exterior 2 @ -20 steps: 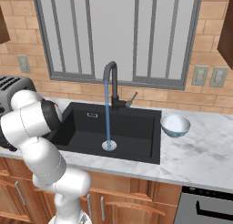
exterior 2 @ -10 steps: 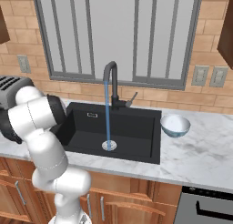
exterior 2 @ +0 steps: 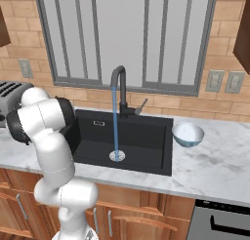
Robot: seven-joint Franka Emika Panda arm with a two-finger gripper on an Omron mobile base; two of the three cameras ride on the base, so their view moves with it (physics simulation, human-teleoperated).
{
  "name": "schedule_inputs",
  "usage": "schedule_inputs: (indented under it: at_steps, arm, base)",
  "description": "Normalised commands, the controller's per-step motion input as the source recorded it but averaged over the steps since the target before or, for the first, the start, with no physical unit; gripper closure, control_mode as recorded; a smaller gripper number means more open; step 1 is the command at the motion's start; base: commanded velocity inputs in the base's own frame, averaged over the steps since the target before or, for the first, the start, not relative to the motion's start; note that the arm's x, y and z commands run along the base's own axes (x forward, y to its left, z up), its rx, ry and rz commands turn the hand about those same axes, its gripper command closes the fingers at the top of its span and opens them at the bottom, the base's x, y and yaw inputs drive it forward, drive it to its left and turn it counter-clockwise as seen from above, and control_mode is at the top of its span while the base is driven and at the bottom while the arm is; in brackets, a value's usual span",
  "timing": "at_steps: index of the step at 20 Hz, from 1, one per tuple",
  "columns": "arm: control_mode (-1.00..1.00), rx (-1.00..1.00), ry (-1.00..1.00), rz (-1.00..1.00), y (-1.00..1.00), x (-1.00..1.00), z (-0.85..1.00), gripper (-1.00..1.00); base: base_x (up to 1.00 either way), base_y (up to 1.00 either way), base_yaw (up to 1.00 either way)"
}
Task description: Rinse each bowl for a few seconds and place them down in the sink or on the counter.
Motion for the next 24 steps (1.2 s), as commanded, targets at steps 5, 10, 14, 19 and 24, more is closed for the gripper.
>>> schedule_inputs:
  at_steps: [5, 10, 14, 19, 24]
  arm:
    - [-1.0, -0.12, 0.0, 0.09, 0.14, 0.0, -0.36, 1.0]
    - [-1.0, -0.1, 0.0, 0.11, 0.01, 0.0, -0.33, 1.0]
    - [-1.0, -0.08, 0.0, 0.13, 0.0, 0.0, -0.31, 1.0]
    - [-1.0, -0.04, 0.0, 0.12, 0.0, 0.0, -0.11, -1.0]
    - [-1.0, 0.02, 0.0, 0.06, 0.0, 0.0, 0.16, -1.0]
  base:
    - [0.0, 0.0, 0.0]
    - [0.0, 0.0, 0.0]
    - [0.0, 0.0, 0.0]
    - [0.0, 0.0, 0.0]
    - [0.0, 0.0, 0.0]
